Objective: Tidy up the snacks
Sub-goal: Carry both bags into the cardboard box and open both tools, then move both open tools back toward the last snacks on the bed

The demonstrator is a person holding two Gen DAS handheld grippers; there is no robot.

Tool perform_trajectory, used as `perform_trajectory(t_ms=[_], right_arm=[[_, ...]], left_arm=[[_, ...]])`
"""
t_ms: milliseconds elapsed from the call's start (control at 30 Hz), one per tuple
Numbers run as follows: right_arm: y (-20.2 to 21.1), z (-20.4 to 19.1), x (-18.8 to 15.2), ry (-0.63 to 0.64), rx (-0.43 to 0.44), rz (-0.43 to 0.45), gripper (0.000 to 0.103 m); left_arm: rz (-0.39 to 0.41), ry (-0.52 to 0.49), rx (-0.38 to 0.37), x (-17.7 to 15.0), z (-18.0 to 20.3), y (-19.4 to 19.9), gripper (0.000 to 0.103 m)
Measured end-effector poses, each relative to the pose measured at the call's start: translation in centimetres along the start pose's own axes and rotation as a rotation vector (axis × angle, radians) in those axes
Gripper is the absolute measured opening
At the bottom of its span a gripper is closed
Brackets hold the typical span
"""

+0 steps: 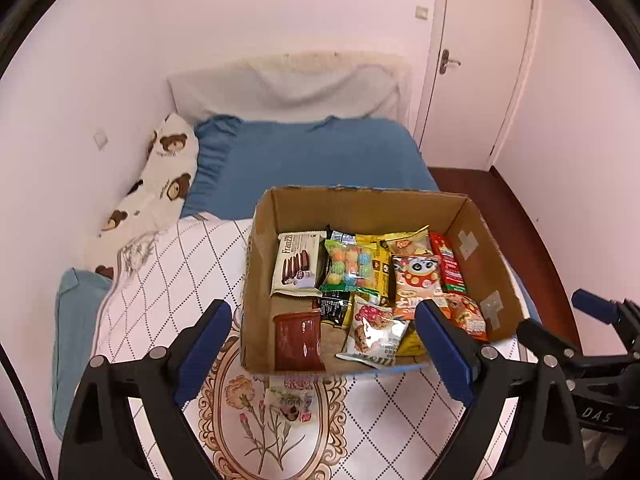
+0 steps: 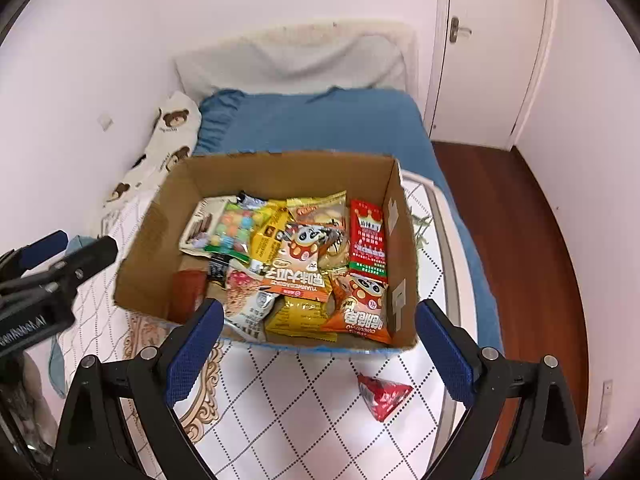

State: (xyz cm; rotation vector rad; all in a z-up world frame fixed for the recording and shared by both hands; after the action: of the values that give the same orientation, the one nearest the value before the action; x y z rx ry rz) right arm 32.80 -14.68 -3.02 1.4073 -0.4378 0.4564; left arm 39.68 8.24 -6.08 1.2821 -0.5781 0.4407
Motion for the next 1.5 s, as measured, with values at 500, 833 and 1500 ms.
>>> perform_trajectory(t_ms=[500, 833, 1500], right_arm=[[8.1, 2.0, -2.6, -0.063, -0.032, 0.148, 0.098], [8.4, 3.0, -3.1, -0.117, 0.007, 0.147, 0.098], [-16.6, 5.9, -13.9, -0.165, 0.064, -0.300, 0.063]], left_arm=[[0.097, 0.001, -0.005, -2.7, 2.2, 6.2, 0.094], [0.081, 0.010, 0.033, -3.7, 1.8, 5.5, 0.094], [-0.315, 0.271, 0.171, -17.9, -8.1, -6.0, 0.094]])
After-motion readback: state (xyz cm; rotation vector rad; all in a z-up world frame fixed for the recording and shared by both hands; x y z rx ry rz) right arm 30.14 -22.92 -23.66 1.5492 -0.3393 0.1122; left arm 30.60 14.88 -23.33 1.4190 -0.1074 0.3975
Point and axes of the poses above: each gripper's, at about its wrist camera, not at the fingertips, and y roughly against the way its jaws point, z to its right, x to its top, the point moved 7 cm from there along -y, roughly the way its jaws point, and after that the axes turned 13 degrees about -x, right-handed, at the moved point
